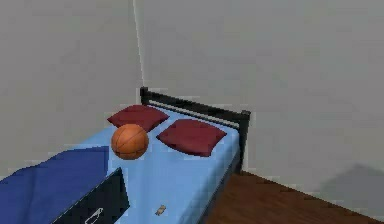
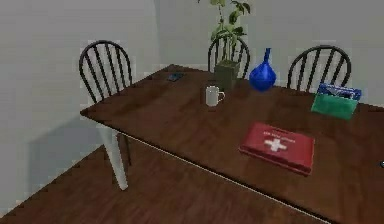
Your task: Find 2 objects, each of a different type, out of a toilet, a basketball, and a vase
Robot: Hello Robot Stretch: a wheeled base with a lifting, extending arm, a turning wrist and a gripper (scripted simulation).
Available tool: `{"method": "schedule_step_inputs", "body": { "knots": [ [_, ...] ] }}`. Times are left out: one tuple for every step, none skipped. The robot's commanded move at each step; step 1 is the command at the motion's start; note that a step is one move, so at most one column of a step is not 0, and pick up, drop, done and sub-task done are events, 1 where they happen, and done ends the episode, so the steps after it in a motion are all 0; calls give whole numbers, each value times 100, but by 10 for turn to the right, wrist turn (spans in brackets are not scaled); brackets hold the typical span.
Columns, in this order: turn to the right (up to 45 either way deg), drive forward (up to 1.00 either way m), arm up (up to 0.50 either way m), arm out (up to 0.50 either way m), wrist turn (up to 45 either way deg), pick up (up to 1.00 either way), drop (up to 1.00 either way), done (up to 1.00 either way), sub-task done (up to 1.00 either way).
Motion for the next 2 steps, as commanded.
{"method": "schedule_step_inputs", "body": {
  "knots": [
    [-180,0,0,0,0,0,0,0,0],
    [0,0,0,0,0,0,0,100,0]
  ]
}}
